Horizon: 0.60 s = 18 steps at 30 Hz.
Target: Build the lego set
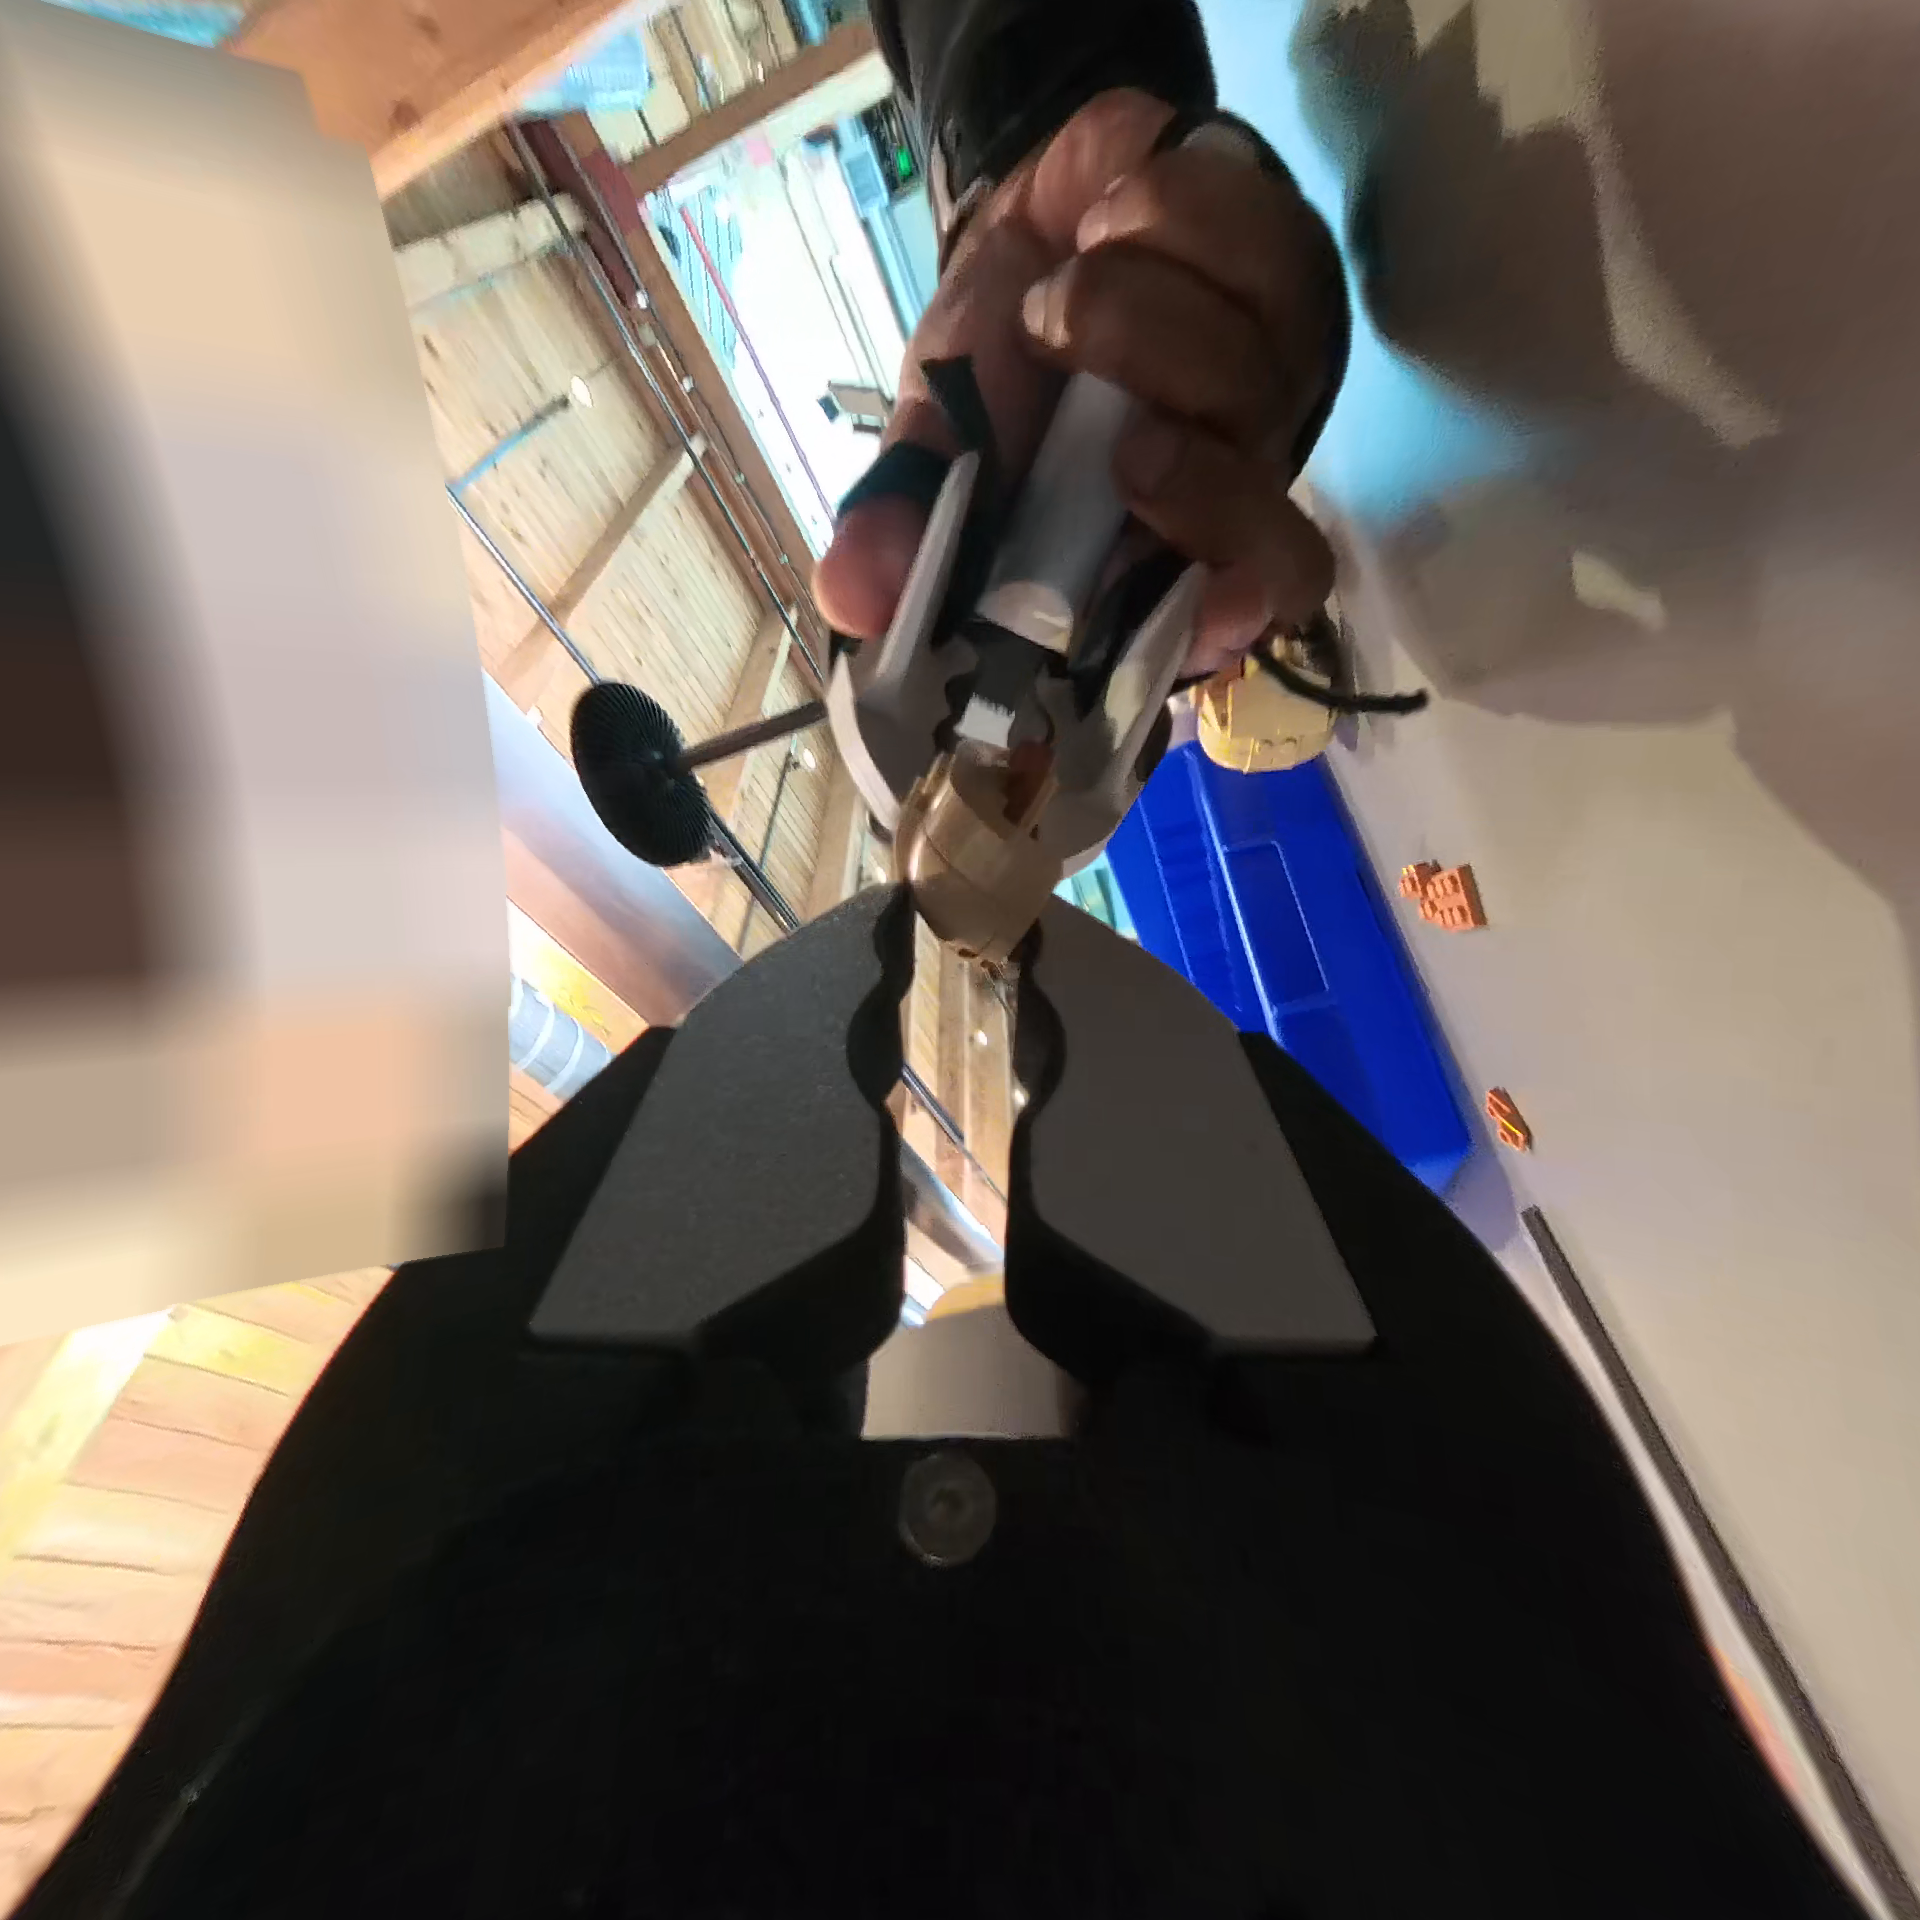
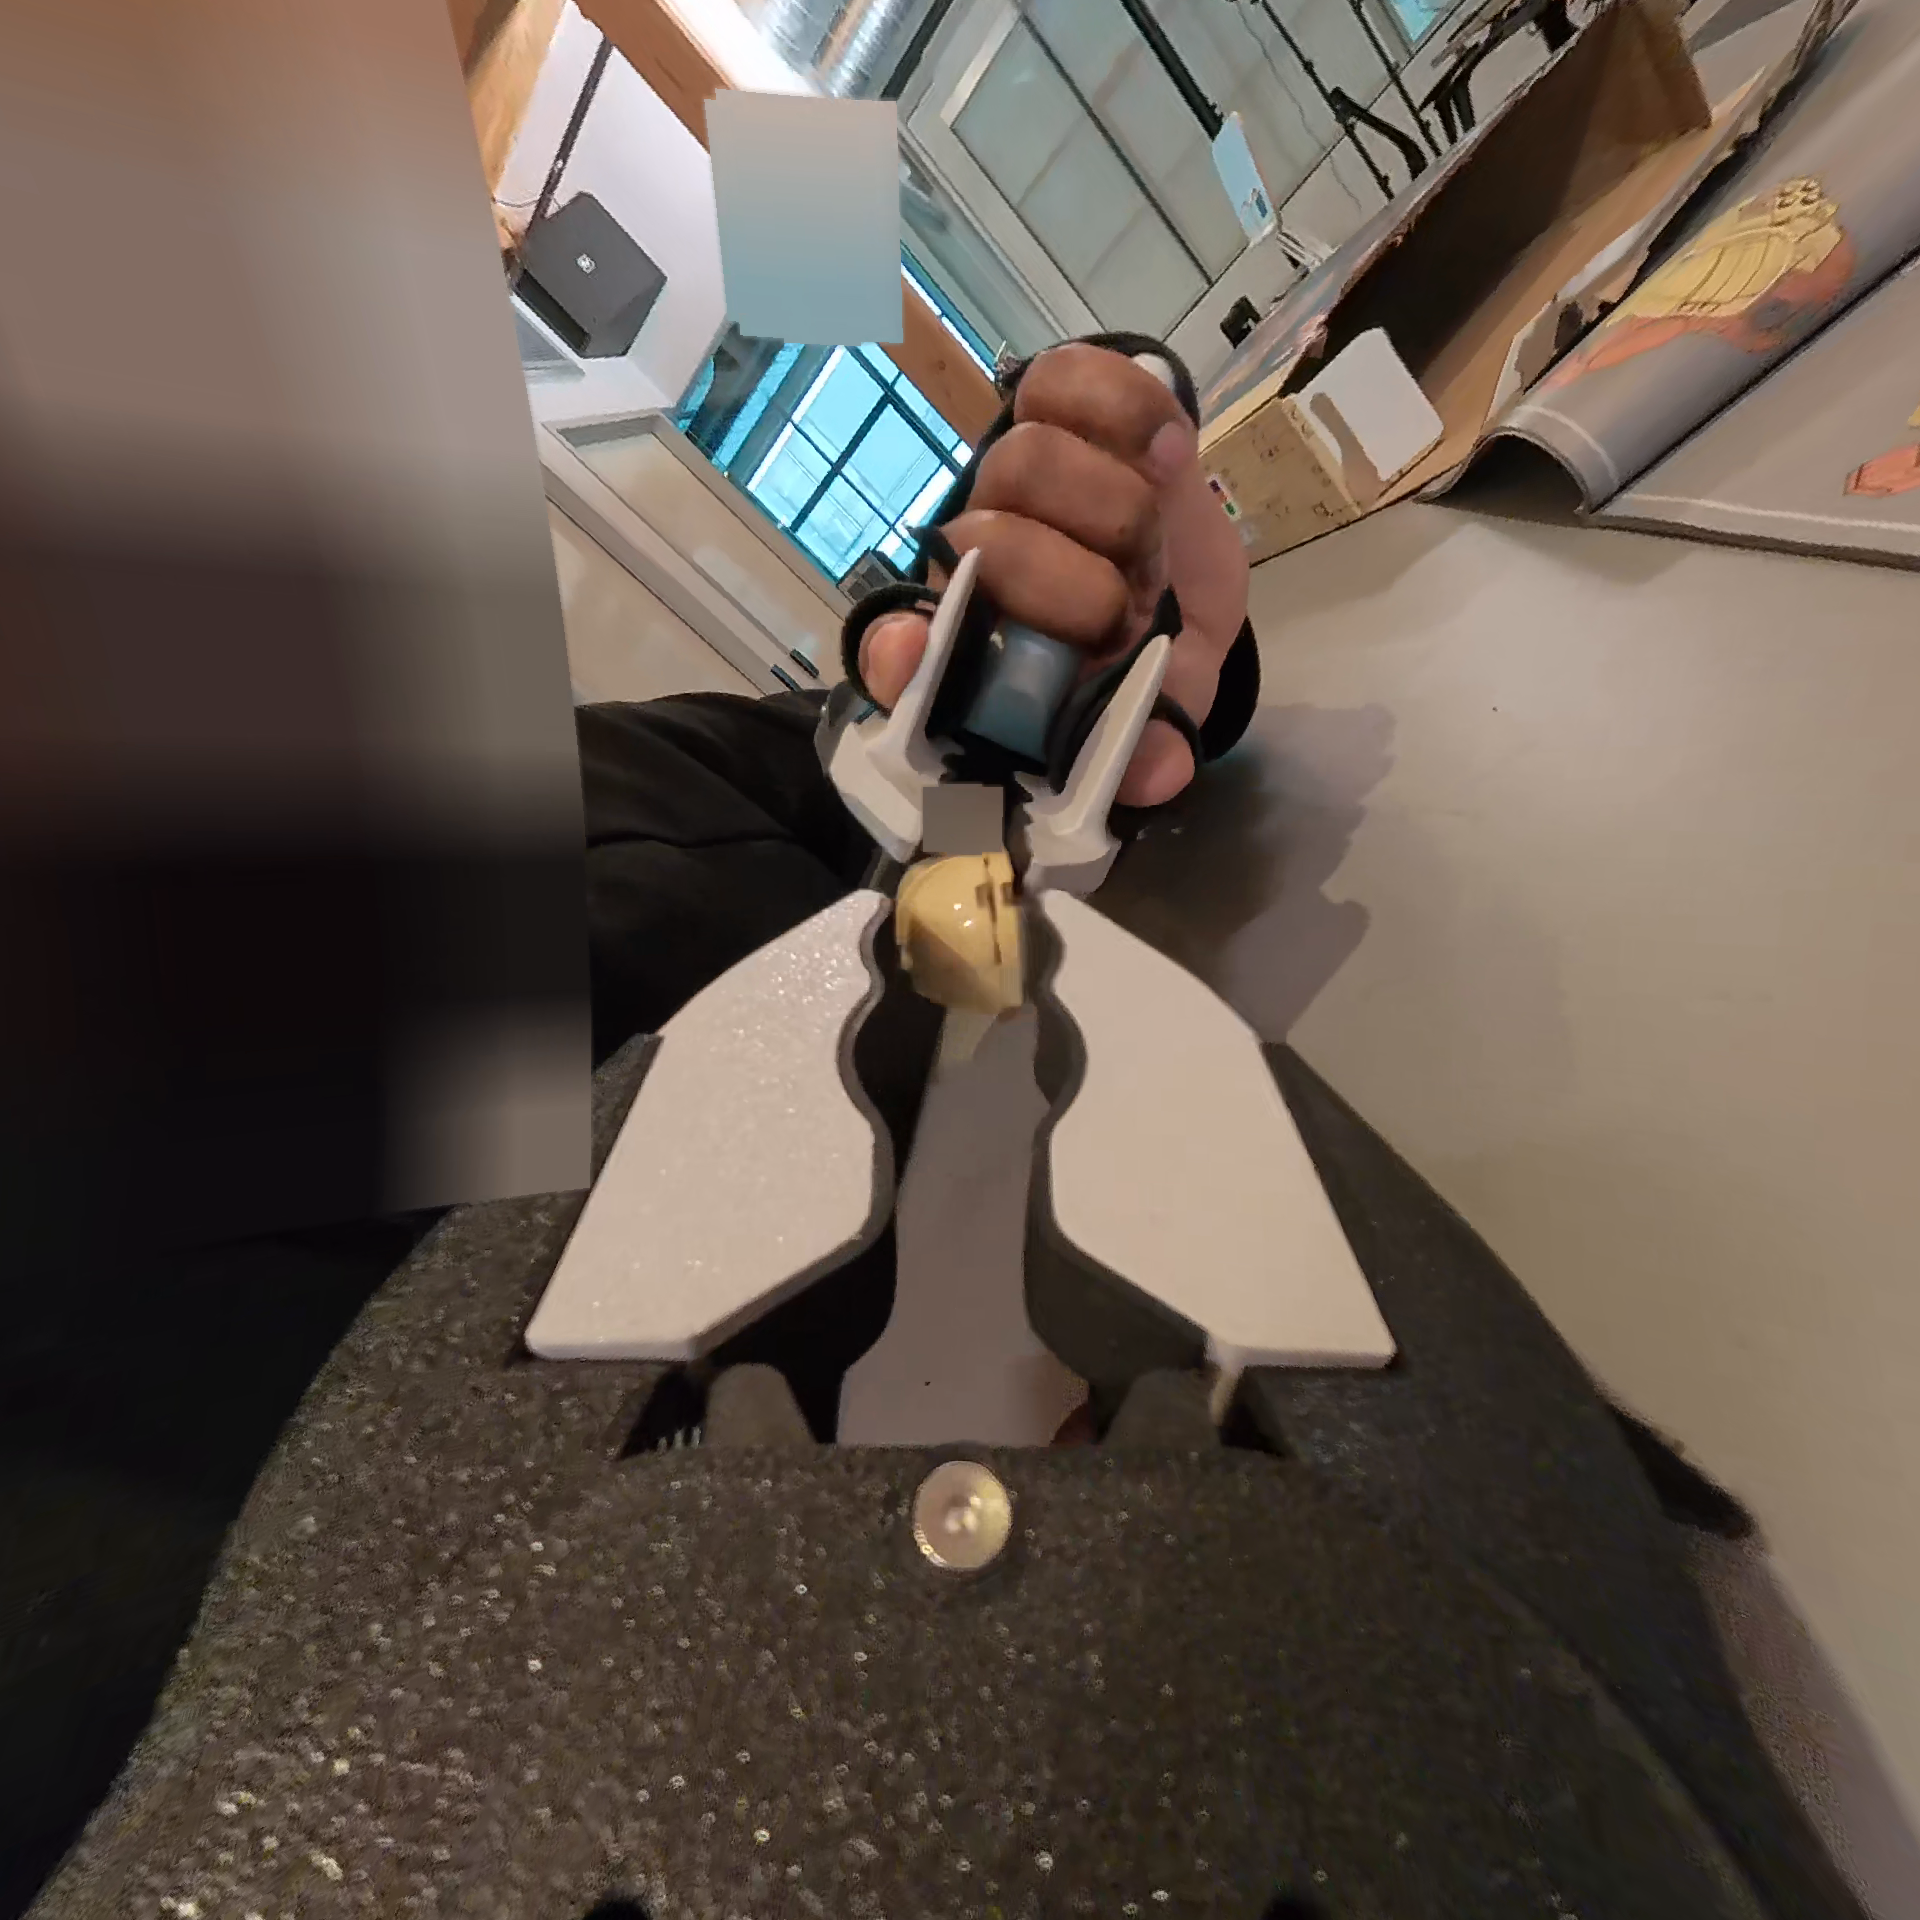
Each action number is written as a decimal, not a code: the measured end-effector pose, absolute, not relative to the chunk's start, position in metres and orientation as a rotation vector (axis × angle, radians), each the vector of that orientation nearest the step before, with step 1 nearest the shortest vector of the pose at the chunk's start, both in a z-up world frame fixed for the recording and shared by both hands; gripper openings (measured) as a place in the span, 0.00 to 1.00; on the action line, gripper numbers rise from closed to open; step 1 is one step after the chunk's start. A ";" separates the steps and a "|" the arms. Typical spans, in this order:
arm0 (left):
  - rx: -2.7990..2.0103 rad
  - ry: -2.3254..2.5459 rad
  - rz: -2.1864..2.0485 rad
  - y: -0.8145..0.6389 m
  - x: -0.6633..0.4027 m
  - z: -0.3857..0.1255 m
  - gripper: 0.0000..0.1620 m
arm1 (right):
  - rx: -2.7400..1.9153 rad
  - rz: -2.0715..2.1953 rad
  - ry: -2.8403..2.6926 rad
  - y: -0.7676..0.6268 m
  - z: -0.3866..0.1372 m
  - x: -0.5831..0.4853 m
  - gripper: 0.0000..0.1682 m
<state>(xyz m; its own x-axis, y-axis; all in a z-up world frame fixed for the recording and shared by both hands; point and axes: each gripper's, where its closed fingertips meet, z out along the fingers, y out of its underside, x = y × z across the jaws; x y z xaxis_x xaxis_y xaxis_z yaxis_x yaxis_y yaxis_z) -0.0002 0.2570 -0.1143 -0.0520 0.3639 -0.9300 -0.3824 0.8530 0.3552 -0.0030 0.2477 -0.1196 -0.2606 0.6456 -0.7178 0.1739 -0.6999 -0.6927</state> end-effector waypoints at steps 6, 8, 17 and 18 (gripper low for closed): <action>-0.057 1.493 0.610 0.265 -0.006 -0.113 0.10 | -1.682 1.985 -1.028 0.246 -0.120 -0.003 0.20; -0.050 1.489 0.612 0.265 -0.006 -0.112 0.10 | -1.695 1.969 -1.023 0.248 -0.122 -0.003 0.16; -0.027 1.473 0.588 0.260 -0.006 -0.111 0.10 | -1.677 2.051 -0.986 0.244 -0.122 -0.005 0.13; -0.028 1.475 0.587 0.260 -0.006 -0.111 0.10 | -1.676 2.066 -0.984 0.243 -0.122 -0.005 0.15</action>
